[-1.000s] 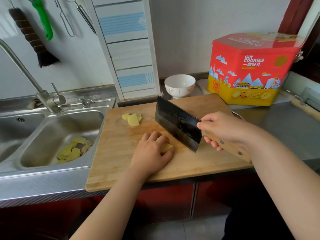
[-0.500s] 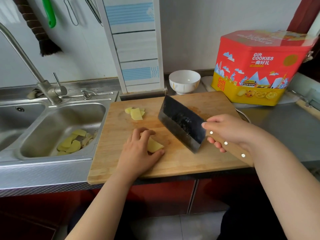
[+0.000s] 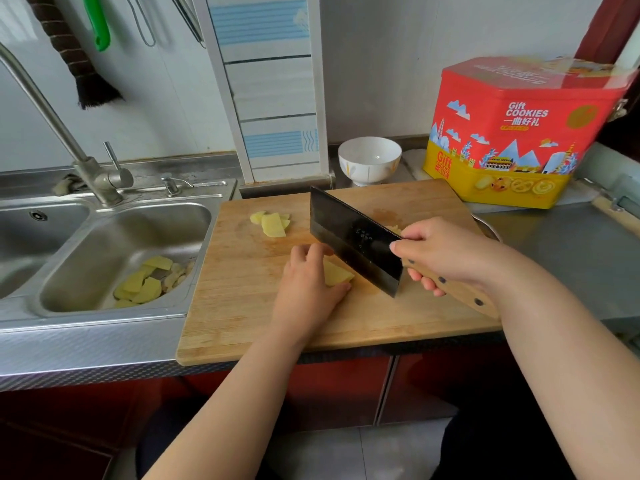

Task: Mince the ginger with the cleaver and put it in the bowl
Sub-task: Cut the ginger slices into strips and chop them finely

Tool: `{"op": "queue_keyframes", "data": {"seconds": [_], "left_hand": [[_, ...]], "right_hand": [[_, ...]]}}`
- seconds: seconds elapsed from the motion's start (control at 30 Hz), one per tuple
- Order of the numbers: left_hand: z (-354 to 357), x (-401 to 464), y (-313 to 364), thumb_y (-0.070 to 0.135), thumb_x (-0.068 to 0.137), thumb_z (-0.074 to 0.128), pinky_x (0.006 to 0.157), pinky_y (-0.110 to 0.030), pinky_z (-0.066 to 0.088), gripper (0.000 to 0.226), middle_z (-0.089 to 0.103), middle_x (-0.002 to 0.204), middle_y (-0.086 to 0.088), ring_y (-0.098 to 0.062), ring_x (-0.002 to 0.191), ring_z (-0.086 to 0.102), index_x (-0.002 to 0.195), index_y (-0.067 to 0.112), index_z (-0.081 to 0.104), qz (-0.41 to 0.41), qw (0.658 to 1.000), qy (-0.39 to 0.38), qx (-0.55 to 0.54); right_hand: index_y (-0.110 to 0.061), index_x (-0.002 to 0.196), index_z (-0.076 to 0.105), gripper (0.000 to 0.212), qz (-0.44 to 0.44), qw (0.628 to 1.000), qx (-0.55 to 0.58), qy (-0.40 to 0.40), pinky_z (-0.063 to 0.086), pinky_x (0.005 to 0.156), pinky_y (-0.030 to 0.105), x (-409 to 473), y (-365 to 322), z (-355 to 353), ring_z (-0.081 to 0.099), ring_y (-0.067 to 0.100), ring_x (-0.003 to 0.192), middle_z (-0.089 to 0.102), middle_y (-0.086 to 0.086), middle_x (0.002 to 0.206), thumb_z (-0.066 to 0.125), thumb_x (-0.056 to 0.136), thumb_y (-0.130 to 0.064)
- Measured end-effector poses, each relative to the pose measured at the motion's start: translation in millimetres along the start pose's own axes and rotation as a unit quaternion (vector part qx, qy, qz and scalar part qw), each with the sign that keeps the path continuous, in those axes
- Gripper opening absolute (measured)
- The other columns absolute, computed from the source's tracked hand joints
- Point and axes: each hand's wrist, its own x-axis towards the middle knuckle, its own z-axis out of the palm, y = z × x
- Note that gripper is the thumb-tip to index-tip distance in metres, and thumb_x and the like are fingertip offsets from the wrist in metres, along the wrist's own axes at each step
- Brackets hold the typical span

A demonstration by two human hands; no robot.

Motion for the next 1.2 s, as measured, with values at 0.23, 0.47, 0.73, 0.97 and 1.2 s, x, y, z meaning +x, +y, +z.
{"op": "queue_keyframes", "data": {"seconds": [0.23, 0.47, 0.73, 0.97, 1.2], "left_hand": [[1, 5, -8, 0.045, 0.076, 0.075, 0.080, -0.025, 0.042, 0.044, 0.044, 0.118, 0.006, -0.015, 0.097, 0.050, 0.108, 0.028, 0.050, 0.058, 0.998, -0.017, 0.009], [0, 9, -13, 0.043, 0.072, 0.079, 0.070, -0.026, 0.045, 0.039, 0.047, 0.107, 0.008, -0.011, 0.078, 0.051, 0.098, 0.022, 0.058, 0.082, 0.997, -0.013, 0.001], [4, 6, -13, 0.046, 0.074, 0.077, 0.072, -0.023, 0.045, 0.035, 0.046, 0.106, 0.009, -0.010, 0.082, 0.051, 0.095, 0.025, 0.058, 0.082, 0.997, 0.008, 0.000], [0, 14, -17, 0.036, 0.092, 0.056, 0.078, -0.034, 0.046, 0.021, 0.058, 0.096, 0.002, -0.019, 0.091, 0.047, 0.094, 0.017, 0.066, 0.188, 0.977, 0.042, 0.093], [-4, 23, -22, 0.023, 0.092, 0.060, 0.075, -0.024, 0.040, 0.007, 0.058, 0.095, 0.005, -0.014, 0.088, 0.050, 0.094, 0.018, 0.065, 0.202, 0.978, 0.006, 0.056]], "right_hand": [[-0.010, 0.085, 0.059, 0.024, 0.001, 0.999, -0.035, -0.014, 0.044, 0.045, 0.025, -2, -4, 7, 0.050, 0.016, 0.049, 0.057, 0.006, 0.067, 0.044, 0.099, -0.025], [-0.011, 0.076, 0.049, 0.026, -0.013, 0.997, -0.076, -0.017, 0.040, 0.041, 0.023, -4, -8, 10, 0.048, 0.015, 0.045, 0.056, 0.008, 0.068, 0.039, 0.098, -0.022], [-0.018, 0.080, 0.048, 0.025, -0.008, 0.995, -0.086, -0.039, 0.042, 0.044, 0.027, 0, -10, 16, 0.048, 0.019, 0.049, 0.054, 0.010, 0.070, 0.034, 0.099, -0.025], [-0.010, 0.106, 0.044, 0.019, 0.014, 0.990, -0.131, -0.052, 0.042, 0.041, 0.023, 5, -10, 16, 0.050, 0.015, 0.040, 0.057, 0.013, 0.071, 0.039, 0.100, -0.028], [0.006, 0.115, 0.052, 0.026, 0.034, 0.986, -0.162, -0.028, 0.042, 0.040, 0.024, 8, -8, 21, 0.056, 0.020, 0.048, 0.062, 0.014, 0.071, 0.051, 0.096, -0.012]]}}
